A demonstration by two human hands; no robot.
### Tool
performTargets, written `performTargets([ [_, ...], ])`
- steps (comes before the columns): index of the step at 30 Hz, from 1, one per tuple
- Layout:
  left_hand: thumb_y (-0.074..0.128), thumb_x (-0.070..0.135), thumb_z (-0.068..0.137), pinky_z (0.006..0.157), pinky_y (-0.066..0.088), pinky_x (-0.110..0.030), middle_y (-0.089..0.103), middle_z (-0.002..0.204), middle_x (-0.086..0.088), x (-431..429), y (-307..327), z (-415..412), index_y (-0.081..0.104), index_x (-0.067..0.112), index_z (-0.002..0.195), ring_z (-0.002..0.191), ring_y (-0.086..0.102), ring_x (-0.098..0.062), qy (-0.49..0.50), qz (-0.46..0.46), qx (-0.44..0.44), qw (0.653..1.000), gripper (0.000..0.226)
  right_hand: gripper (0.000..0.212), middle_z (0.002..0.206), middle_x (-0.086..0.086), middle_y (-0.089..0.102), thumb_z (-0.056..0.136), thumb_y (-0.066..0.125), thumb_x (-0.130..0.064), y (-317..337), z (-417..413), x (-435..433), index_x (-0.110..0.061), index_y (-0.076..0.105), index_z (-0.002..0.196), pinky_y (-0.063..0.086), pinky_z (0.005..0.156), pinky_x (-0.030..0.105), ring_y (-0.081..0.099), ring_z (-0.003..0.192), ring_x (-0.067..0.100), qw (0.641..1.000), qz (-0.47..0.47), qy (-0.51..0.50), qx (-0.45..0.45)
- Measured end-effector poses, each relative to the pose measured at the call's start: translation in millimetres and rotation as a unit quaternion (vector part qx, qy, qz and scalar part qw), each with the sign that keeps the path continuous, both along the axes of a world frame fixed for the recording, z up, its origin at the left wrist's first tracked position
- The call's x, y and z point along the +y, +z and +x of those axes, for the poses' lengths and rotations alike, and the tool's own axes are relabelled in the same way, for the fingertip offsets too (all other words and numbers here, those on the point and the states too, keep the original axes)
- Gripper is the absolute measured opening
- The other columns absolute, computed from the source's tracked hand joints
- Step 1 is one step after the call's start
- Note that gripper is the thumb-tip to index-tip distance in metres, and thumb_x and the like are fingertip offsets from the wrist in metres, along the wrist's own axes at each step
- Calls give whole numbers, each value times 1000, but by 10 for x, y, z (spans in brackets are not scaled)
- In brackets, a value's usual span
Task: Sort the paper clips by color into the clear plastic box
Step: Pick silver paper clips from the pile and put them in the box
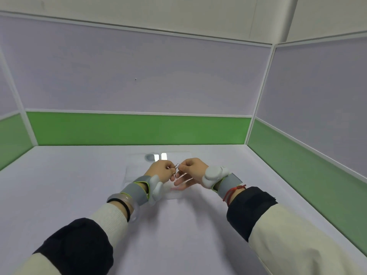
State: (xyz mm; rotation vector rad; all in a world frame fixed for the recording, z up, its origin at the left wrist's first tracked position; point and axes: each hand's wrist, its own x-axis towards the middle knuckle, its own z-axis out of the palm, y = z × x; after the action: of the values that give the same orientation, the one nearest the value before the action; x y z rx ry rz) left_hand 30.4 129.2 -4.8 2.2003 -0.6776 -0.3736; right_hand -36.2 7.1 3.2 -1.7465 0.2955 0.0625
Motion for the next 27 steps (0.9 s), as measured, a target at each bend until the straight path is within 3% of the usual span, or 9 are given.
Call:
performTargets([
  [10, 51, 9, 91, 43, 35, -15, 60, 46, 13, 553, 51, 218, 55, 22, 64, 51, 48, -8, 52, -7, 16, 999, 30, 27, 63, 12, 54, 89, 45, 7, -16, 340, 525, -3, 52, 65, 57, 46, 23, 54, 34, 9, 998, -51, -1, -24],
  [13, 53, 8, 89, 33, 33, -6, 63, 58, 8, 686, 39, 266, 61, 14, 76, 53, 50, -8, 57, -8, 23, 998, 17, 28, 60, 10, 51, 86, 50, 11, -34, 430, 642, -5, 50, 63, 55, 45, 23, 53, 43, 16, 997, -71, -11, -18],
  [15, 53, 7, 89, 32, 32, -3, 63, 63, 5, 751, 28, 286, 66, 11, 88, 54, 52, -7, 61, -7, 23, 998, 14, 28, 61, 8, 50, 83, 51, 13, -44, 492, 682, -6, 51, 63, 55, 53, 28, 51, 50, 19, 995, -90, -26, -18],
  [20, 36, -6, 89, 31, 32, -3, 65, 75, -3, 800, -29, 347, 68, 7, 101, 56, 51, -9, 61, 12, 40, 997, 37, 19, 63, 8, 55, 80, 52, 15, -41, 578, 693, 1, 65, 82, 56, 70, 34, 55, 54, 21, 991, -129, -35, -6],
  [23, 32, -7, 88, 38, 38, -9, 66, 88, -7, 792, -59, 360, 67, 4, 109, 59, 52, -7, 56, 23, 53, 997, 42, 29, 63, 11, 57, 84, 47, 13, -54, 595, 710, -5, 61, 66, 57, 68, 36, 57, 55, 23, 992, -119, -44, 1],
  [27, 31, -6, 87, 54, 42, -18, 66, 92, -6, 779, -84, 355, 65, 8, 114, 74, 57, -16, 47, 25, 67, 996, 45, 24, 65, 11, 58, 86, 42, 12, -56, 585, 723, -2, 61, 82, 56, 65, 35, 58, 55, 21, 992, -113, -51, 2],
])
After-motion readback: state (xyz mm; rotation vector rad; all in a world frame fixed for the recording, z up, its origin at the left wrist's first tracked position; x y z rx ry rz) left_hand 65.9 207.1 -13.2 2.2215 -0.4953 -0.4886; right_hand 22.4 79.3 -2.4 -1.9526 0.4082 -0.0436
